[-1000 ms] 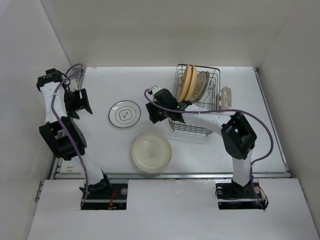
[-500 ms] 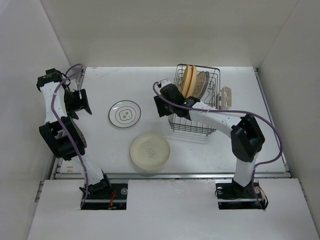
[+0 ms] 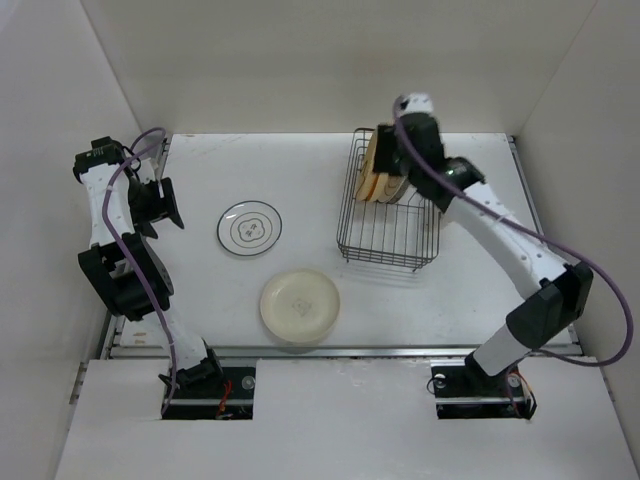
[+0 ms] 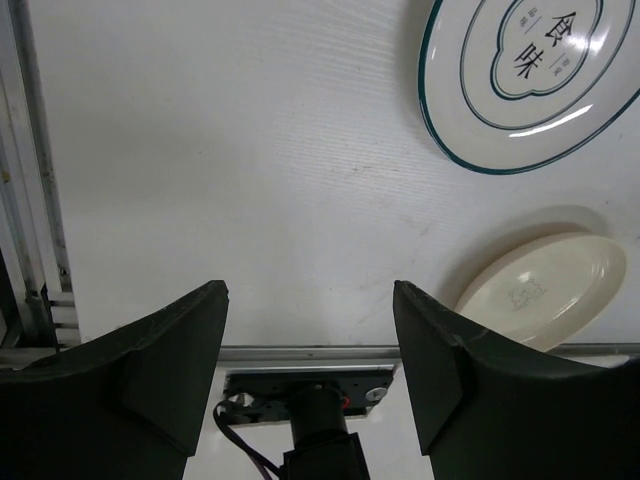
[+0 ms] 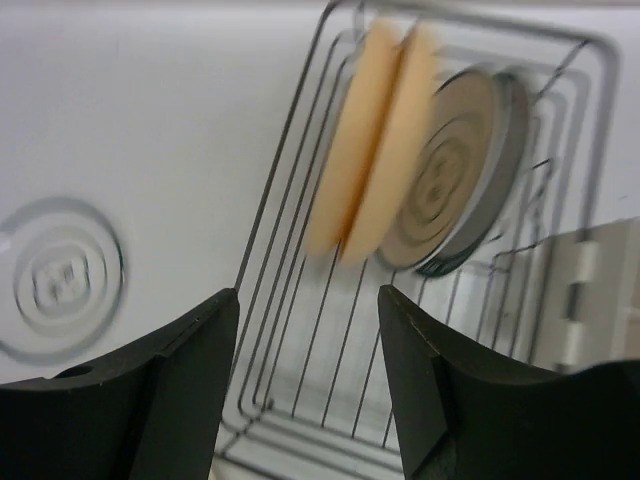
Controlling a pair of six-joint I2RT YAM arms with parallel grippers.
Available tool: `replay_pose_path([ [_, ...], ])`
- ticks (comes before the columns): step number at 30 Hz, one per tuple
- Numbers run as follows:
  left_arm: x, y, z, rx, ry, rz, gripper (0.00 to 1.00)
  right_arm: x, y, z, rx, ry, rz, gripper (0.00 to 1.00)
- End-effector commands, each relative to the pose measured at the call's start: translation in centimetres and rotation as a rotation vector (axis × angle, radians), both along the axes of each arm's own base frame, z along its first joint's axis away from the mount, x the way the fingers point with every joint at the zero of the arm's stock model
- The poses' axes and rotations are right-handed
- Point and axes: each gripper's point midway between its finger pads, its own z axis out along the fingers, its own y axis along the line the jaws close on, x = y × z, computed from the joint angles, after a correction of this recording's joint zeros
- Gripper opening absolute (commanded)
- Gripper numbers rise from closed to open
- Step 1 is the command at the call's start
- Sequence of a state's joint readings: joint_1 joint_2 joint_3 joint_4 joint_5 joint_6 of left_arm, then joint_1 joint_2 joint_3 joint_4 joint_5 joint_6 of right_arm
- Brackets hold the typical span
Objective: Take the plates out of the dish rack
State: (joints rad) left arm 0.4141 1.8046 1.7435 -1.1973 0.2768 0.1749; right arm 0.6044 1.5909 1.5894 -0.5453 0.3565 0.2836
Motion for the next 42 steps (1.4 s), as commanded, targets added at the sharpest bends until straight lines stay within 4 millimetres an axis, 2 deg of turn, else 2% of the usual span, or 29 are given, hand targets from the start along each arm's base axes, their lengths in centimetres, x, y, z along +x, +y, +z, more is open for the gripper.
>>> replay_pose_path([
  [1, 0.0, -0.7, 1.8, -0.026, -0.038, -0.003, 0.64, 4.2, -7.8, 4.1, 0.080, -0.066, -0.292, 0.64],
  [2, 0.0, -0.9, 1.8, -0.037, -0.043, -0.005, 0.64, 5.3, -9.3, 3.4, 0.069, -0.039, -0.336, 0.64],
  [3, 0.2, -0.8, 2.1, -0.033, -0.052, -0.005, 0.66, 6.3, -11.7, 3.9, 0.069, -0.017, -0.393, 0.64],
  [4, 0.0, -0.9, 2.1, -0.036, -0.044, -0.005, 0.66, 7.8, -12.1, 1.7, 0.046, 0.033, -0.409, 0.64],
  [6, 0.3, -1.0, 2.1, -0.045, -0.048, -0.007, 0.68, 9.3, -12.6, 1.3, 0.067, 0.036, -0.411, 0.64],
  [7, 0.3, -1.0, 2.1, -0.045, -0.048, -0.007, 0.68, 10.4, -13.4, 0.4, 0.073, 0.047, -0.421, 0.64],
  [10, 0.3, -1.0, 2.1, -0.045, -0.048, -0.007, 0.68, 11.8, -14.7, -1.2, 0.091, 0.074, -0.459, 0.64],
  [11, 0.2, -0.8, 2.0, -0.034, -0.043, -0.005, 0.68, 12.3, -14.4, -2.4, 0.089, 0.093, -0.451, 0.61],
  [14, 0.4, -0.5, 1.9, -0.025, -0.039, -0.003, 0.68, 13.2, -15.0, -4.2, 0.093, 0.122, -0.453, 0.56],
  [17, 0.2, -0.4, 1.6, -0.025, -0.019, -0.001, 0.68, 13.6, -14.7, -5.1, 0.101, 0.135, -0.451, 0.51],
  [21, 0.0, 0.0, 1.5, 0.002, -0.007, 0.004, 0.68, 13.7, -14.8, -8.9, 0.086, 0.203, -0.448, 0.48],
  [23, 0.0, 0.0, 1.2, -0.002, 0.001, 0.004, 0.68, 13.6, -14.8, -10.1, 0.078, 0.221, -0.449, 0.41],
  [25, 0.0, 0.2, 1.2, 0.008, 0.005, 0.006, 0.68, 13.5, -14.3, -11.1, 0.086, 0.248, -0.428, 0.27],
  [26, 0.0, 0.2, 1.2, 0.008, 0.005, 0.006, 0.68, 13.5, -14.3, -11.6, 0.083, 0.257, -0.428, 0.07],
  [27, -0.1, 0.4, 1.1, 0.017, 0.010, 0.008, 0.68, 13.7, -14.1, -11.1, 0.082, 0.249, -0.411, 0.00],
  [31, 0.2, 0.2, 1.5, 0.005, -0.007, 0.005, 0.69, 13.9, -15.3, -7.4, 0.041, 0.145, -0.423, 0.00],
  [32, 0.3, 0.0, 1.5, -0.005, -0.012, 0.003, 0.69, 13.6, -15.7, -5.7, 0.032, 0.113, -0.424, 0.00],
  [33, 0.6, -0.3, 1.8, -0.019, -0.030, -0.001, 0.73, 13.5, -15.4, -4.6, 0.010, 0.084, -0.403, 0.00],
  [36, 0.7, -0.7, 2.2, -0.045, -0.046, -0.028, 0.84, 13.0, -15.6, 0.7, -0.057, -0.035, -0.419, 0.00],
  [39, 0.8, -1.6, 2.9, -0.059, -0.079, -0.064, 0.93, 11.8, -16.3, 5.6, -0.127, -0.133, -0.498, 0.00],
  [42, 1.1, -2.9, 3.4, -0.068, -0.102, -0.126, 1.00, 10.3, -17.9, 8.4, -0.186, -0.179, -0.590, 0.00],
])
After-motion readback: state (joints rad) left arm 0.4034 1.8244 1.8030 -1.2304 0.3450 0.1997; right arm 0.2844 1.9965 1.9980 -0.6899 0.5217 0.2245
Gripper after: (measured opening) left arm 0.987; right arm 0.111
